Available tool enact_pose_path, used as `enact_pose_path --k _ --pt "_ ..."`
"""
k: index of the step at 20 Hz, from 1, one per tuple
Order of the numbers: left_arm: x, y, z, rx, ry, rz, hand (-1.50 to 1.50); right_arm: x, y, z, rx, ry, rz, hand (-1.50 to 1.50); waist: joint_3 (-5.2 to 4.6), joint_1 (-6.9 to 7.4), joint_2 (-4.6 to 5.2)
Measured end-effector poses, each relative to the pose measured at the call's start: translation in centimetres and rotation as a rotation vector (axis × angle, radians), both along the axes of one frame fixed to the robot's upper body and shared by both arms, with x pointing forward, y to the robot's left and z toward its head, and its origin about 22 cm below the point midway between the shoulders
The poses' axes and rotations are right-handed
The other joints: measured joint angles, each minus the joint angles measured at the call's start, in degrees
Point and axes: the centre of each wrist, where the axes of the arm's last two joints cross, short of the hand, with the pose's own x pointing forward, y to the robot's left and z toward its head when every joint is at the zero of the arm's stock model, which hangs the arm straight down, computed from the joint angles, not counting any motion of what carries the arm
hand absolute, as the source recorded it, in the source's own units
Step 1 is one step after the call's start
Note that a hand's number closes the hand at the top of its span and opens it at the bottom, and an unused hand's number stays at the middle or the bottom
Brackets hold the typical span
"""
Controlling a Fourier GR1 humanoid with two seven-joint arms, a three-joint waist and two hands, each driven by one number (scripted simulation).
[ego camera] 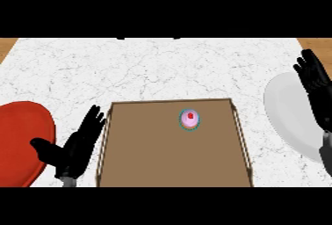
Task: Pick the cupcake from the tray and place it in the plate
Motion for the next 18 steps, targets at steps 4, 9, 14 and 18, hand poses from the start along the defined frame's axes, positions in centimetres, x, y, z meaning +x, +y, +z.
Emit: enact_pose_path --k 4,9,14,18 --pt "1.7 1.2 1.5 0.106 -0.041 0.011 0.00 1.5 2.5 0.1 0.065 0.003 0.195 1.50 0.33 1.51 0.47" --pt "3.4 3.1 3.3 0.254 -0.074 0.012 0.00 3.2 4.7 2.4 -0.142 -0.103 0.359 -1.50 0.13 3.46 0.58" --pt "5.0 3.8 4.3 0.308 -0.065 0.027 0.00 4.0 5.8 -3.5 0.048 -0.146 0.390 -1.50 0.42 2.70 0.92" --pt "5.6 4.0 4.5 0.331 -0.056 0.044 0.00 4.4 5.5 -5.9 -0.033 -0.135 0.513 -1.50 0.43 2.27 0.76"
